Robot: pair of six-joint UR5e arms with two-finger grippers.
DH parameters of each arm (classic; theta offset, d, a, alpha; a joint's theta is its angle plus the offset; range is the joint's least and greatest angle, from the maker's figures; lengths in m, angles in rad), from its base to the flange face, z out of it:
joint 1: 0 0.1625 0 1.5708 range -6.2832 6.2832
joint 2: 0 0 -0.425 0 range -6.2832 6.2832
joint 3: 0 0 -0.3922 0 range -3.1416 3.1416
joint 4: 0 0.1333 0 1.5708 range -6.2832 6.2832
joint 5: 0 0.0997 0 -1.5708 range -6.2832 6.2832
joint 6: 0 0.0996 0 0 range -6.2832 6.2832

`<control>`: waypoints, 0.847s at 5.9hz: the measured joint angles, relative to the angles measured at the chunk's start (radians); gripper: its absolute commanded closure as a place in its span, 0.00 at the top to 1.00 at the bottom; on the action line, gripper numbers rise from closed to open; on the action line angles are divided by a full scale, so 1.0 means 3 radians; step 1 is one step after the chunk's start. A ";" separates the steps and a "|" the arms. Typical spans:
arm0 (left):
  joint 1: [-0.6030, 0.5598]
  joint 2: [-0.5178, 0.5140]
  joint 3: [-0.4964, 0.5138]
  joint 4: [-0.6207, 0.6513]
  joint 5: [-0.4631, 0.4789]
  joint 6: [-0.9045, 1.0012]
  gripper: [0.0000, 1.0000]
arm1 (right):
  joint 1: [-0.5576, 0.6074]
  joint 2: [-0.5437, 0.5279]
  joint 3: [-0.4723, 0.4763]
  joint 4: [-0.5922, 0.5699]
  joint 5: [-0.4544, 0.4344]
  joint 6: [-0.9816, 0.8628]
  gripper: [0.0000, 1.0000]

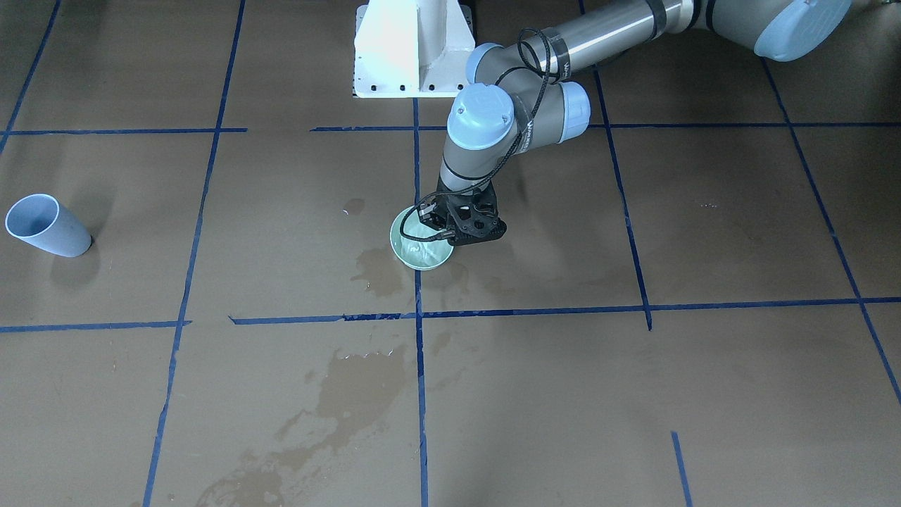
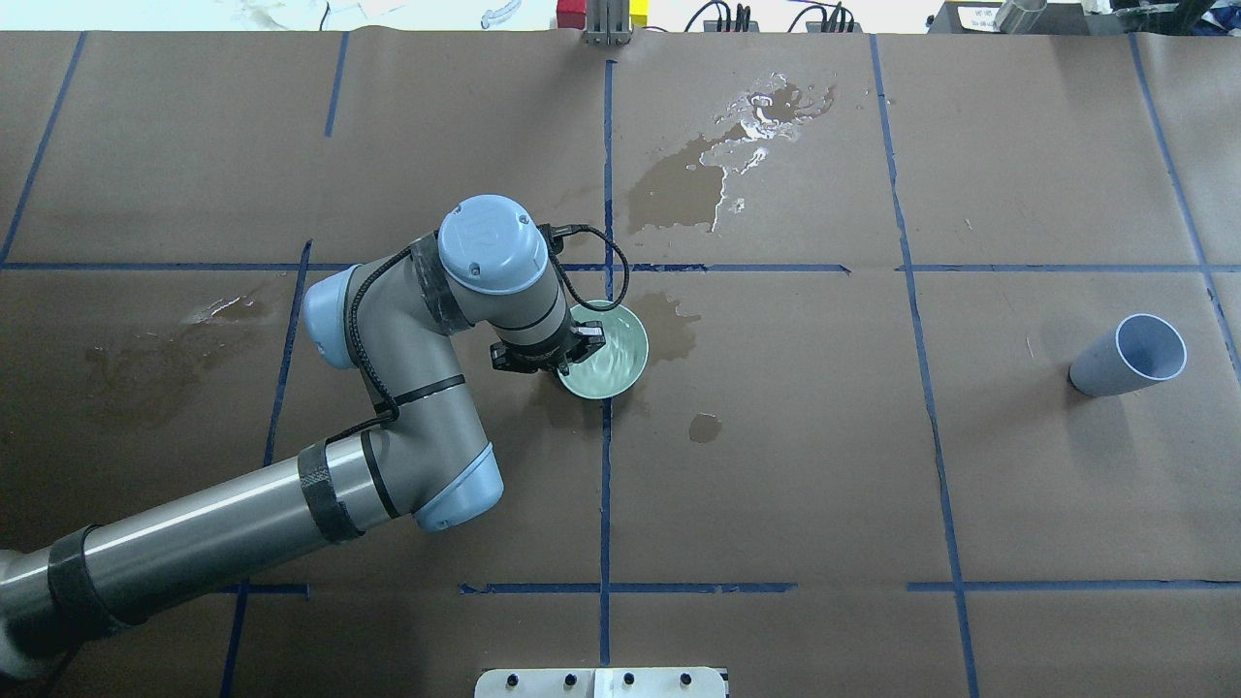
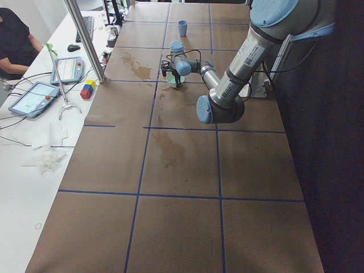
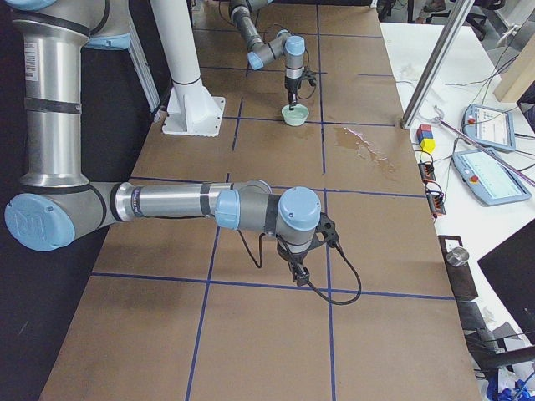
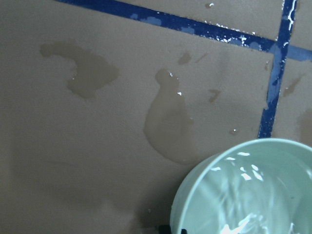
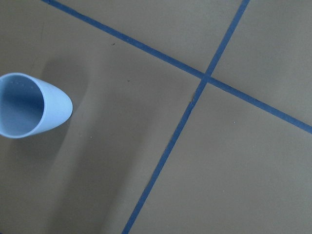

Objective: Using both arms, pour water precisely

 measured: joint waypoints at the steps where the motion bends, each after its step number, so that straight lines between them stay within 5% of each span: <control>1: -0.0023 0.0054 -0.0094 0.0006 -0.0002 0.0004 0.00 | 0.0006 0.0010 0.0027 -0.0091 -0.0046 -0.0113 1.00; 5: -0.0324 0.0625 -0.0780 -0.0005 -0.0164 0.0177 0.00 | 0.0019 -0.0021 0.0129 -0.0126 -0.0064 -0.0162 1.00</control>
